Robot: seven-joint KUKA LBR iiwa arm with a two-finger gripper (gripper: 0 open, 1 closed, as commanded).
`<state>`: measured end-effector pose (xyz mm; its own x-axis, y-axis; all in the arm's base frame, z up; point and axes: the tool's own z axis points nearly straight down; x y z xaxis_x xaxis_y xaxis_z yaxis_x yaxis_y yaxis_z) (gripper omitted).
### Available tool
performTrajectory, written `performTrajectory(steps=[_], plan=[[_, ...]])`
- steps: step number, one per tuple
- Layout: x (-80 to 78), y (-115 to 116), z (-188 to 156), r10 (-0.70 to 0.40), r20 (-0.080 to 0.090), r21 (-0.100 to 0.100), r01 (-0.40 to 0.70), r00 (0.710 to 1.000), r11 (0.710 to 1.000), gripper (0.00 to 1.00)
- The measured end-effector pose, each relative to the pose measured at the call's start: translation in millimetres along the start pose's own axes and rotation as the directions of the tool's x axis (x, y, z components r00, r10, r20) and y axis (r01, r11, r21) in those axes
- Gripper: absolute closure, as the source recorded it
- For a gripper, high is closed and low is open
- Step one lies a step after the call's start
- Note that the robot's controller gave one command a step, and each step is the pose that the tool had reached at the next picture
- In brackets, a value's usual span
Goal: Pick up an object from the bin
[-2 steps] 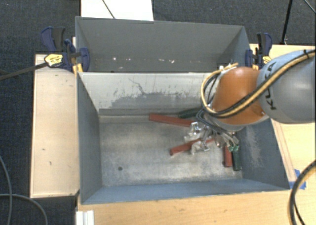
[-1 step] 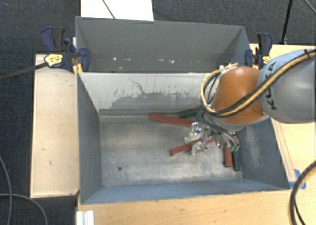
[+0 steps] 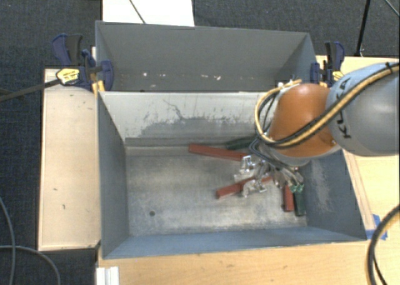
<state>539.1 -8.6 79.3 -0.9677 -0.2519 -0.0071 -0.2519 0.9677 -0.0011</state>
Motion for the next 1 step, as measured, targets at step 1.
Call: performTrajectory(steps=[1], plan=[[1.9,0.7,-6.8,0.001,-0.009,-0.003,-0.001,1.000,1.000,1.00]])
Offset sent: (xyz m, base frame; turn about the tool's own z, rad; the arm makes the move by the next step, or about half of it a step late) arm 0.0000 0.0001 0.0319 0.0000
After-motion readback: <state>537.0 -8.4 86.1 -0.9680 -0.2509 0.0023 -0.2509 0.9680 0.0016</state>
